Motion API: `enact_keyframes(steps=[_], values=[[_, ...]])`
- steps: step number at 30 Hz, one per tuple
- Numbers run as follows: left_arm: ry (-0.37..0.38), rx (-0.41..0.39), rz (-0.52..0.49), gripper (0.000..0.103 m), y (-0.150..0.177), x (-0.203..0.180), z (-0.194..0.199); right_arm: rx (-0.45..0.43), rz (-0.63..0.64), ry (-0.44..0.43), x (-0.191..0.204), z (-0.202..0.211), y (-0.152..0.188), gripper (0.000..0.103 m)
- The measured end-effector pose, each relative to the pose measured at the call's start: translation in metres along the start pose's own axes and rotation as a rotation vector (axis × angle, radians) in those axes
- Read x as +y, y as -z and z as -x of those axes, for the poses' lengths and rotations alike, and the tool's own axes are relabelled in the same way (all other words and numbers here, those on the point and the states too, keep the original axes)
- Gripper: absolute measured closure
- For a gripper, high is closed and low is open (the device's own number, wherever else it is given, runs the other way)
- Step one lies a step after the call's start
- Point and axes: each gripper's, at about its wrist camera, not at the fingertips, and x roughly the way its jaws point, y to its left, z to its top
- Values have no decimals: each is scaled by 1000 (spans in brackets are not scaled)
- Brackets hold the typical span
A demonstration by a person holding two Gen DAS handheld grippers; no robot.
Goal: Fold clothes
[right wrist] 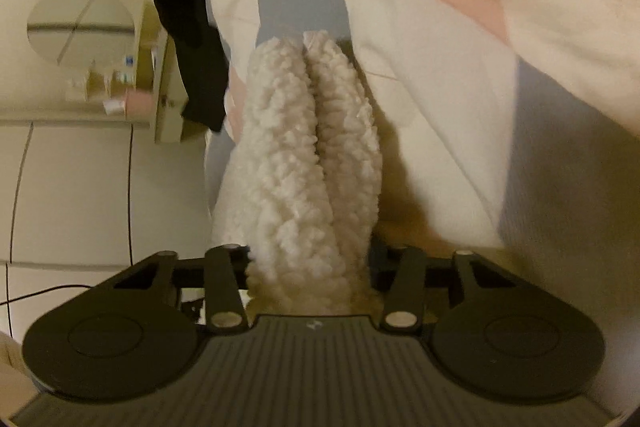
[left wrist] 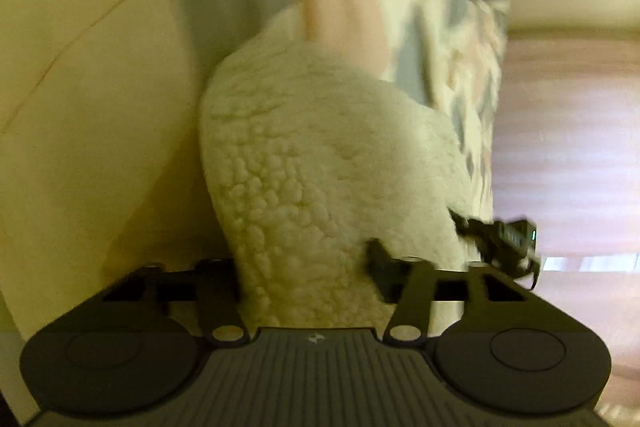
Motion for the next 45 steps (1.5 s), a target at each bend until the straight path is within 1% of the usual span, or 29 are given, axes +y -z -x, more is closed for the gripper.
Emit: enact_keyframes(steps=[3, 5, 7, 8, 10, 11, 14, 17, 19, 21, 24, 25, 29, 31, 33, 34, 37, 38, 41, 42, 43, 45], values=[[-19, 39, -80, 67, -16, -15, 4, -94, -51, -15, 3, 17, 28, 67], [-26, 61, -143, 67, -30, -30, 9, -195, -110, -46, 6, 36, 67, 67], [-18, 102, -222, 67, -44, -53, 11, -300, -169, -76, 8, 55, 109, 67], [-9, 124, -262, 67, -49, -65, 12, -369, -204, -90, 9, 66, 137, 67], [20, 194, -371, 67, -52, -99, 8, -508, -275, -113, 12, 86, 195, 67], [33, 233, -422, 67, -50, -114, 2, -581, -319, -107, 14, 93, 229, 67], [88, 385, -564, 67, -22, -158, -25, -802, -452, -88, 22, 114, 333, 67], [131, 568, -672, 67, 27, -194, -60, -1009, -583, -61, 30, 133, 437, 67], [162, 690, -748, 67, 75, -216, -79, -1122, -662, -35, 36, 141, 503, 67], [193, 783, -818, 67, 127, -228, -87, -1236, -723, -22, 39, 143, 572, 67], [232, 920, -907, 67, 219, -241, -94, -1402, -796, -11, 41, 142, 672, 67], [242, 966, -944, 67, 255, -244, -94, -1457, -820, -7, 42, 142, 705, 67], [288, 1106, -1118, 67, 392, -263, -96, -1680, -915, 10, 43, 141, 837, 67], [324, 1158, -1205, 67, 464, -269, -94, -1814, -956, 31, 41, 141, 892, 67], [360, 1199, -1283, 67, 539, -279, -97, -1966, -983, 67, 42, 140, 939, 67], [380, 1216, -1314, 67, 575, -286, -102, -2045, -992, 83, 42, 138, 958, 67], [435, 1261, -1413, 68, 678, -311, -108, -2272, -1011, 100, 36, 126, 998, 67], [453, 1274, -1448, 68, 711, -320, -111, -2332, -1018, 102, 32, 122, 1005, 67], [521, 1287, -1611, 70, 796, -341, -107, -2523, -1044, 74, 8, 104, 1014, 67], [547, 1288, -1669, 70, 822, -347, -105, -2568, -1059, 61, -3, 98, 1015, 67], [568, 1288, -1728, 71, 847, -349, -107, -2595, -1082, 48, -16, 95, 1016, 67], [582, 1275, -1822, 72, 888, -344, -113, -2596, -1155, 1, -46, 88, 1020, 66]])
